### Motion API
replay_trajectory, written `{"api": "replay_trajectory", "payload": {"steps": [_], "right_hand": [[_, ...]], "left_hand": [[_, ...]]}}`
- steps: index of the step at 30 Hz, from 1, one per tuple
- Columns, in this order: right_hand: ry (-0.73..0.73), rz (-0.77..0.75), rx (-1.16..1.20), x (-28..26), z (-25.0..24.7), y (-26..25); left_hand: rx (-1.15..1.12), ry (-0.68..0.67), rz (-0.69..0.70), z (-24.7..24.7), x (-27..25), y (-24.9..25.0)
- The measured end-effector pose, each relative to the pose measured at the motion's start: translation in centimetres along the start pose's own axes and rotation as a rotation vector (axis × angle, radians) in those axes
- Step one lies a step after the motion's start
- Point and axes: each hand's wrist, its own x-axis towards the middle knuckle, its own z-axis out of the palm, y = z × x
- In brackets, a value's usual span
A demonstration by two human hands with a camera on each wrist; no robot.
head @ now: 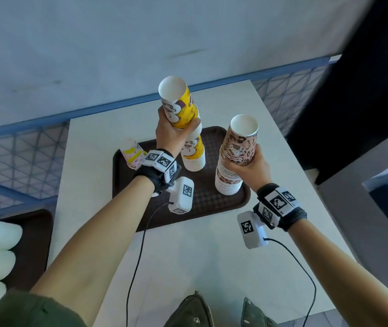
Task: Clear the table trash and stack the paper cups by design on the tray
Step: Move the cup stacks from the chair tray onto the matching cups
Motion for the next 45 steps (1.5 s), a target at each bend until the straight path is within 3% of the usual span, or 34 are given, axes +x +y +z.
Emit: {"api": "replay_trajectory", "payload": {"steps": [4, 10, 14, 17, 20, 27, 32, 38, 45], "right_hand": [[-0.058, 0.097, -0.042, -0.3, 0.0, 0.8], [-0.071, 0.42, -0.059, -3.6, 1.4, 4.8], [-0.326, 0.526, -0.108, -6.1, 5.3, 5.5], [-0.515, 0.4, -0.127, -7.8, 10.0, 2.3], [-0.628, 0.21, -0.136, -9.0, 15.9, -1.9], [-0.794, -0.129, -0.228, -13.0, 30.4, -11.4], [-0.851, -0.301, -0.274, -17.5, 38.1, -15.8], [-0.947, -0.403, -0.289, -22.7, 45.3, -17.8], [-1.011, -0.475, -0.429, -25.4, 50.8, -17.8]], "left_hand": [[0.028, -0.075, -0.1, 0.2, -0.4, -0.9], [0.087, -0.098, -0.107, -2.9, -3.2, -4.0], [0.105, -0.103, -0.115, -7.4, -6.1, -6.7], [0.135, -0.066, -0.124, -12.1, -8.6, -8.7], [0.178, 0.054, -0.164, -17.6, -11.0, -10.6], [0.331, 0.378, -0.221, -31.6, -16.2, -15.7], [0.487, 0.571, -0.235, -39.0, -19.4, -18.8], [0.542, 0.656, -0.364, -44.0, -21.5, -21.7], [0.353, 0.587, -0.447, -45.1, -21.7, -26.3]]}}
